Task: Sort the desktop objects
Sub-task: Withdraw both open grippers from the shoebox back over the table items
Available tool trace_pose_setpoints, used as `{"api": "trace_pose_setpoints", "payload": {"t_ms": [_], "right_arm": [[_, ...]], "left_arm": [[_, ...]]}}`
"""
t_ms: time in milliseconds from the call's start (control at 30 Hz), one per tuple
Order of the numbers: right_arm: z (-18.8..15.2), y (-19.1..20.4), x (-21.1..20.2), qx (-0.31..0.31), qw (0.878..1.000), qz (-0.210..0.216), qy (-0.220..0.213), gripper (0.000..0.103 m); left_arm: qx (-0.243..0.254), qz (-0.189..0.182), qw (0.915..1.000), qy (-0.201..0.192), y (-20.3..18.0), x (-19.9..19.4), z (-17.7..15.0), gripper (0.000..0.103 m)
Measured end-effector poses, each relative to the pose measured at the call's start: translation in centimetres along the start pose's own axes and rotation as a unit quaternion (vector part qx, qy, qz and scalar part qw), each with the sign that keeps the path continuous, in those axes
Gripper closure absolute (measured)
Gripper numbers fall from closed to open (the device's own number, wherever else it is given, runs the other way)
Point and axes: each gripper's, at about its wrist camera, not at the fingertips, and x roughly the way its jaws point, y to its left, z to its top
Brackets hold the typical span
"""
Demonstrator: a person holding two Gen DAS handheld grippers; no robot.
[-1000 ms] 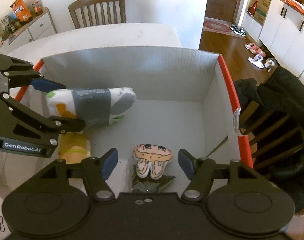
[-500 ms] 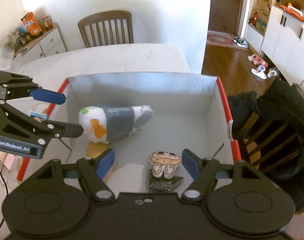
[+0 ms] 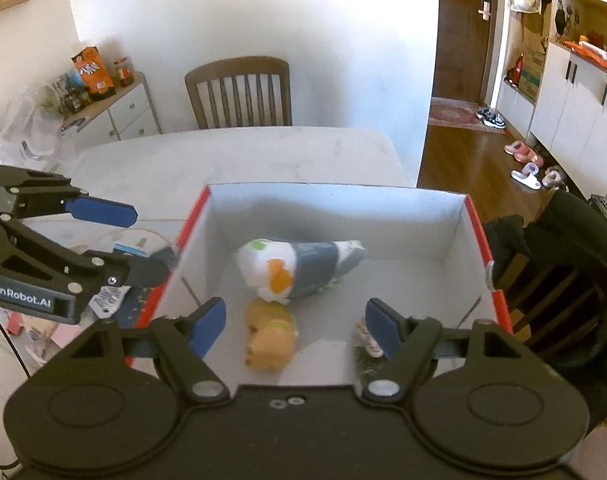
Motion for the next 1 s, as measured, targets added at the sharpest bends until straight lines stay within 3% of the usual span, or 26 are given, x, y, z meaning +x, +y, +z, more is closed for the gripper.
{"api": "trace_pose_setpoints", "payload": {"t_ms": [533, 633, 1000], "right_arm": [[-1.0, 8.3, -1.0, -0.001, 0.999, 0.018, -0.029, 0.016], [-1.2, 10.2, -0.9, -0.004, 0.999, 0.026, -0.032, 0.014], [-2.2, 16.1, 0.3, -0.007, 0.999, 0.039, -0.037, 0.01]], "left_arm": [[-0.019, 0.022, 0.9994, -0.02, 5.5, -7.1, -6.1, 0.034], [-0.03, 0.024, 0.999, -0.021, 6.9, -8.1, -7.4, 0.028], [-0.057, 0.025, 0.9975, -0.033, 11.0, -10.9, -11.6, 0.021]]}}
